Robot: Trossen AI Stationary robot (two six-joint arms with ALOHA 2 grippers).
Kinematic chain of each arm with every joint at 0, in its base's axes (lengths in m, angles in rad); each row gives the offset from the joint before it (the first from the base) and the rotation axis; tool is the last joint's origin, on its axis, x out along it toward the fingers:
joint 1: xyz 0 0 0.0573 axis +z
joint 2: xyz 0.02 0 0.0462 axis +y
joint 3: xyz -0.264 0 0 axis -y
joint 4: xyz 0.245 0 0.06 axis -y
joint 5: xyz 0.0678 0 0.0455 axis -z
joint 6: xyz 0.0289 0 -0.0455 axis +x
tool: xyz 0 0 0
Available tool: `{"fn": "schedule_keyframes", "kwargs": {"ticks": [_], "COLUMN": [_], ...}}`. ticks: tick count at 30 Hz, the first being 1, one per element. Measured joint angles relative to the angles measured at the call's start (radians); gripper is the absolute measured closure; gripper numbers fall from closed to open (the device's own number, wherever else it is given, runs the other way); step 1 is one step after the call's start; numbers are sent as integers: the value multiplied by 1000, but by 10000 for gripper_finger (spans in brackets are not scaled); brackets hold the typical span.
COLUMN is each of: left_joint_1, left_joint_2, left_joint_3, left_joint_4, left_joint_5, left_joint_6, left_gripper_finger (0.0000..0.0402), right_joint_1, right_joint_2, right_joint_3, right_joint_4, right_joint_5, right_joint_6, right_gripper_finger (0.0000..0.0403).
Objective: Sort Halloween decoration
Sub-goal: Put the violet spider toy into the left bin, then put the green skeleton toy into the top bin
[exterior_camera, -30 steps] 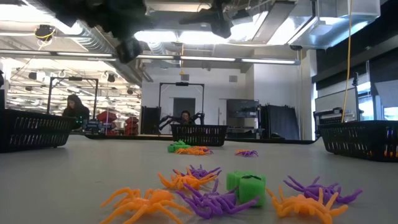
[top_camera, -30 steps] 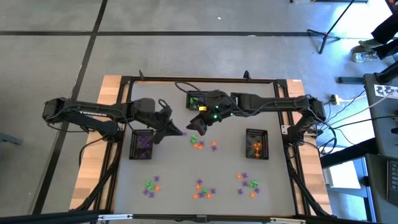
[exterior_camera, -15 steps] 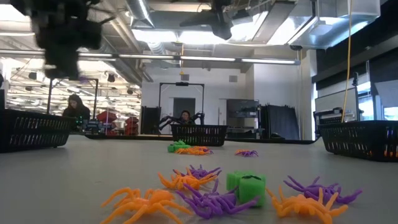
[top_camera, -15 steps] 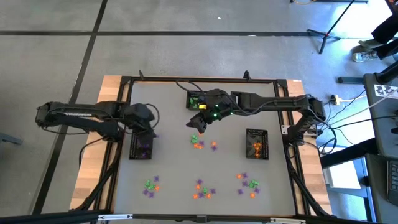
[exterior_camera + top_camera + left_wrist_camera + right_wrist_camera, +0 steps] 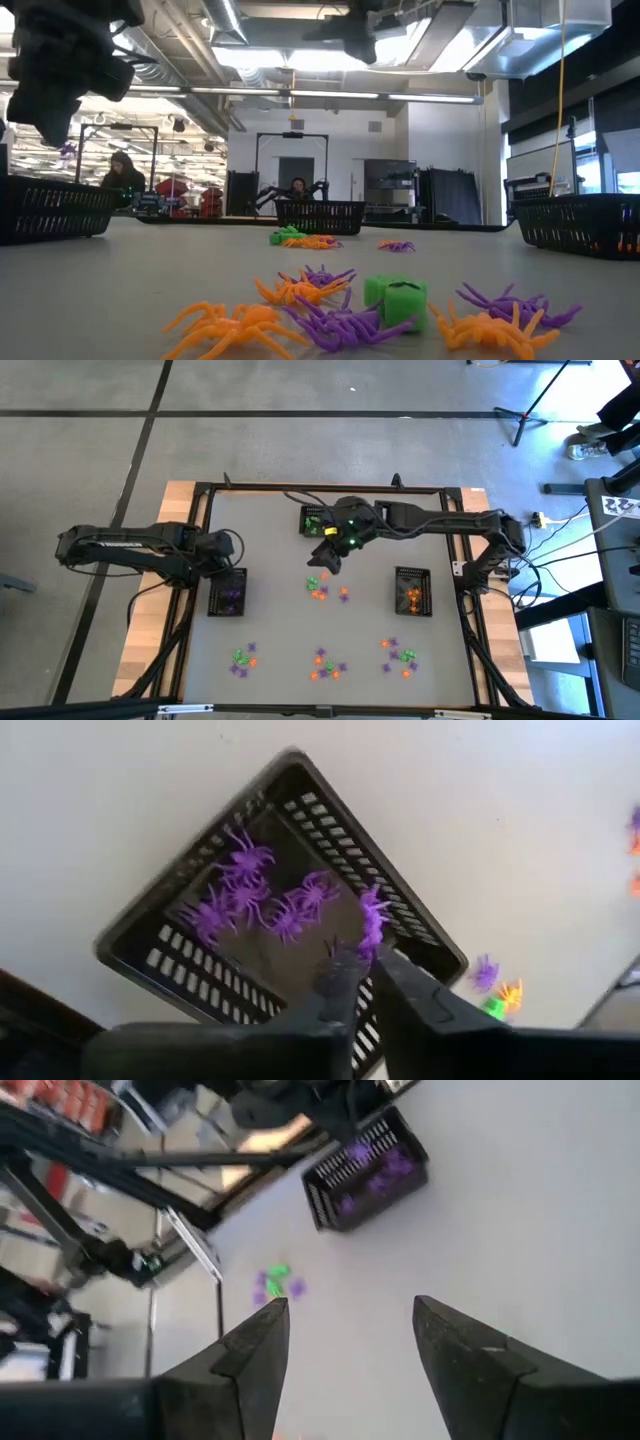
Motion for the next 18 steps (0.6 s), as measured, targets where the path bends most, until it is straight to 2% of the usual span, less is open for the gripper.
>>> {"fn": "schedule_keyframes", "kwargs": {"ticks": [8, 10, 13, 15, 18], "left_joint_1": [0, 0, -4, -19, -55], "left_joint_2": [16, 15, 1, -5, -5], "left_joint_3": [0, 0, 19, 67, 144], "left_joint_4": [-87, -57, 89, 230, 417], "left_joint_5": [24, 61, 99, 29, -161], "left_joint_6": [-74, -157, -240, -249, -220], "left_gripper_finger": [278, 266, 265, 269, 276], "right_joint_1": [21, 32, 59, 78, 97], "right_joint_2": [-65, -82, -99, -110, -118], "right_joint_3": [1, 1, 1, 1, 1], "right_joint_4": [-269, -321, -388, -407, -407], "right_joint_5": [85, 118, 185, 221, 236], "right_joint_6": [-136, -161, -204, -223, -247], "right_gripper_finger": [192, 192, 192, 192, 192]}}
